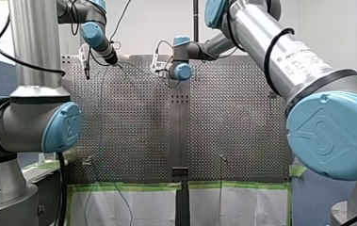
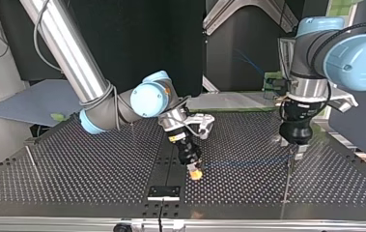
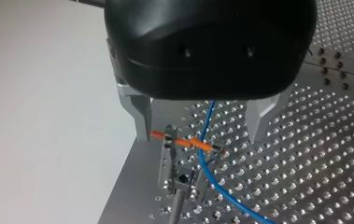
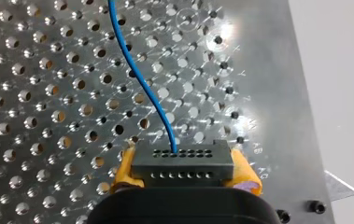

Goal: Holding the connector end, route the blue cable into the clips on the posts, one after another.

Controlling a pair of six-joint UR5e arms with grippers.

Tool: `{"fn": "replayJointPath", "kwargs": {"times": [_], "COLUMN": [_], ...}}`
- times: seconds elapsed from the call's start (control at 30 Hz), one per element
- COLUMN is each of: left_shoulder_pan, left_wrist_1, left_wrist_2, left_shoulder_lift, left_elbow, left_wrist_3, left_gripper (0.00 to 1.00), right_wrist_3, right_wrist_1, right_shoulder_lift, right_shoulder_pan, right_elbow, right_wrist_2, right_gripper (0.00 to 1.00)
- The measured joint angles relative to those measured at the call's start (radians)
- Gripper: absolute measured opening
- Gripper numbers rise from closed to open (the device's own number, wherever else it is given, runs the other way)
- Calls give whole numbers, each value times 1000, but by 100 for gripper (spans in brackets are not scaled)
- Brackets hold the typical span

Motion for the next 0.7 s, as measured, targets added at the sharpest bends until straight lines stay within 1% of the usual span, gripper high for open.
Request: {"fn": "replayJointPath", "kwargs": {"times": [0.2,0.43,0.7], "left_shoulder_pan": [-1,-8,-16], "left_wrist_1": [10,10,6], "left_wrist_2": [-2,-28,-33], "left_shoulder_lift": [0,1,1], "left_elbow": [0,0,0], "left_wrist_3": [-2,-2,-10], "left_gripper": [100,100,100], "right_wrist_3": [0,1,4], "right_wrist_1": [0,3,3], "right_shoulder_lift": [-4,-5,-4], "right_shoulder_pan": [4,5,6], "right_elbow": [-4,-4,-4], "right_wrist_2": [0,1,1], "right_gripper": [0,0,0]}}
